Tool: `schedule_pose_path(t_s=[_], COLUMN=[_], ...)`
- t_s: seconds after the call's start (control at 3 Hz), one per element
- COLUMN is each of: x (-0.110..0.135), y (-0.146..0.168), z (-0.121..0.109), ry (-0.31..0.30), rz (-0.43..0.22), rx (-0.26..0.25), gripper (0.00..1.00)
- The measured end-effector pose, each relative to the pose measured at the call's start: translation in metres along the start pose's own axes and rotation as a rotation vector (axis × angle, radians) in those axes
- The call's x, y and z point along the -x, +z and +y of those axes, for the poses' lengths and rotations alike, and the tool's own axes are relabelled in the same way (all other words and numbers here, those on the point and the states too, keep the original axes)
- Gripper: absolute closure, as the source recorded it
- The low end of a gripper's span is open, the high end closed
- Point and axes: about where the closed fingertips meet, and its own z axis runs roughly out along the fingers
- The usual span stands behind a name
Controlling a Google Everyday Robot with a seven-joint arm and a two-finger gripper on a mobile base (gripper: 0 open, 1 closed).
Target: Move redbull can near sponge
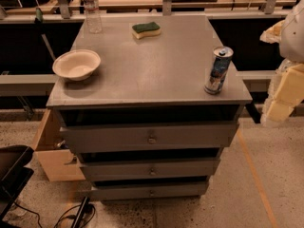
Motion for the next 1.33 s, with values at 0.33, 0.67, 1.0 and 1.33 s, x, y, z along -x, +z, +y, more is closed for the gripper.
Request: schedule_pose_path(t_s=[0.33, 0.67, 1.0, 1.33], x=[0.0, -0.002, -0.03, -0.037], y=[0.0, -0.001, 0.006, 0.024], z=[0.0, -0.008, -0.042, -0.074], ry=[0.0, 0.046, 0.122, 0.152], rz=[0.0, -0.1, -0.293, -0.495], rx=[0.0, -0.04, -0.134, -0.163], gripper=[0.0, 0.0, 0.0, 0.0])
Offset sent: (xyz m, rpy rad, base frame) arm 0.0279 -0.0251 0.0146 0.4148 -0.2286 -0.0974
